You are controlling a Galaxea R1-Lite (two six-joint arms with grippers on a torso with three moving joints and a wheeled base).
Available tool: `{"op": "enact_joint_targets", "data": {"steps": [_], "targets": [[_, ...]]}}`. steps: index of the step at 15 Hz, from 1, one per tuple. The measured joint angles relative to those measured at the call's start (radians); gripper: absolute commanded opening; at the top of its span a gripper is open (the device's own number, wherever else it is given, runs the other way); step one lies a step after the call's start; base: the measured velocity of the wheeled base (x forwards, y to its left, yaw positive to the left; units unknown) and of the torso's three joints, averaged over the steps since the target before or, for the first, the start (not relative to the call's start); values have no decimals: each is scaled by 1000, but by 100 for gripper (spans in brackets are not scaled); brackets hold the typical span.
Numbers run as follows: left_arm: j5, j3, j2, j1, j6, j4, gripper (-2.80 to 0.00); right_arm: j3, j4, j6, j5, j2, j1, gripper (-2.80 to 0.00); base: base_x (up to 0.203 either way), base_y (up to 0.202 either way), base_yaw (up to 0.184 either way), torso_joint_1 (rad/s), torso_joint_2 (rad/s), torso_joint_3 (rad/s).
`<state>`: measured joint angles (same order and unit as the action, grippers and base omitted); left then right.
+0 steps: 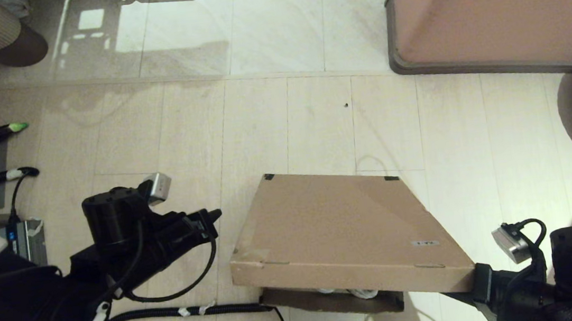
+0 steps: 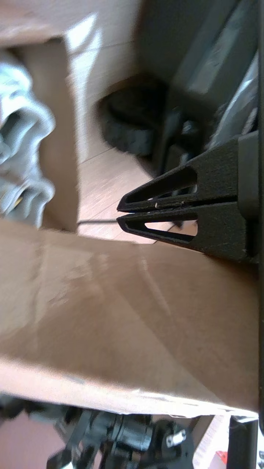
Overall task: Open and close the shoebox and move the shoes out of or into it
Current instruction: Open the shoe box
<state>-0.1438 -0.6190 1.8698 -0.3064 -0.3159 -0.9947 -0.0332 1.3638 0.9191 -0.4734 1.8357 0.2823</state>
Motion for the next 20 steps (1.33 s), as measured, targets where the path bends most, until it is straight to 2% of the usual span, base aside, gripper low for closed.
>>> {"op": "enact_joint_targets", "data": {"steps": [8, 11, 14, 18, 20], "targets": [[0, 38, -31, 30, 2, -1, -280, -204, -18, 3, 3, -102, -9, -280, 0, 0, 0, 0, 0, 0], [-1, 42, -31, 30, 2, 0, -280, -335, -132, 25, 2, -150, -43, -280, 0, 0, 0, 0, 0, 0], [-1, 58, -34, 30, 3, -1, -280, -508, -241, 94, 4, -176, -88, -280, 0, 0, 0, 0, 0, 0], [-1, 97, -67, 30, 4, -1, -280, -711, -275, 108, 101, -82, -114, -280, 0, 0, 0, 0, 0, 0], [-1, 134, -100, 30, 4, -2, -280, -782, -317, 95, 123, -47, -116, -280, 0, 0, 0, 0, 0, 0]]}}
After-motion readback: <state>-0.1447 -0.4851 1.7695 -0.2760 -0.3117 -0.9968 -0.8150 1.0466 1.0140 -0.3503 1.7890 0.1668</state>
